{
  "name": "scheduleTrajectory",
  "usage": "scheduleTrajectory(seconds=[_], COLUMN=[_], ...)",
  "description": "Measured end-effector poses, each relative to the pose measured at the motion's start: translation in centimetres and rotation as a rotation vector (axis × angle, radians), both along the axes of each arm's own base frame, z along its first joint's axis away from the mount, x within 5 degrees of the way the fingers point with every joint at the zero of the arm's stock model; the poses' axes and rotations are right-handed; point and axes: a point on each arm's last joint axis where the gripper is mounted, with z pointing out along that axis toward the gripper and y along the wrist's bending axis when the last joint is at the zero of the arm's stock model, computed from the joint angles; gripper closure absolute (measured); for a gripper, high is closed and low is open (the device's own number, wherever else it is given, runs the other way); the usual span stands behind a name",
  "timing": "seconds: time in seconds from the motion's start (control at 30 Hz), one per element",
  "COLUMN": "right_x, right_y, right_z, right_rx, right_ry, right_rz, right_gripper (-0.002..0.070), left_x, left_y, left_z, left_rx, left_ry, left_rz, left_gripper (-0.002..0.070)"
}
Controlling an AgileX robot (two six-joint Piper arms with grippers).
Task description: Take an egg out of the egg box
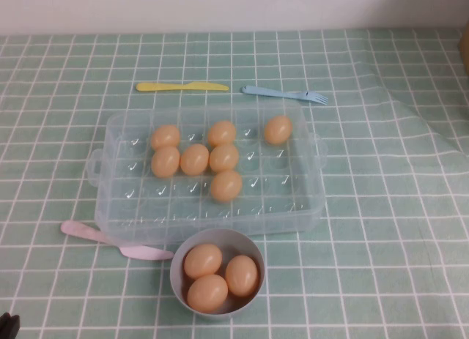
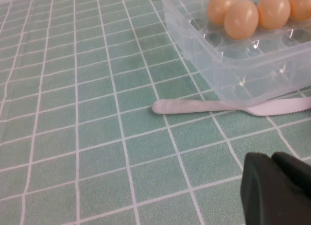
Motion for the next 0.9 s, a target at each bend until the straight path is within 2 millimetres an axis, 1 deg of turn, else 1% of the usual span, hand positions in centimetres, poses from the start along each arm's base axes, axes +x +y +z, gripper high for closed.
scheduleTrajectory(seconds=[0.4,0.67,0.9], right_x=[0.0,0.05,0.18], right_y=[0.0,0.13,0.46], right_z=[0.0,0.23,0.96], right_rx=[0.0,0.051,0.231], right_ry=[0.0,-0.019,-0.075], right_rz=[0.0,0.0,-0.007], right_gripper=[0.0694,0.0694,0.0694], left_x=[0.0,0.0,0.0], left_y=[0.0,0.0,0.0], left_z=[0.0,0.0,0.0], left_rx=[0.0,0.0,0.0], left_ry=[0.0,0.0,0.0], left_rz=[0.0,0.0,0.0], left_gripper=[0.0678,0.0678,0.0678])
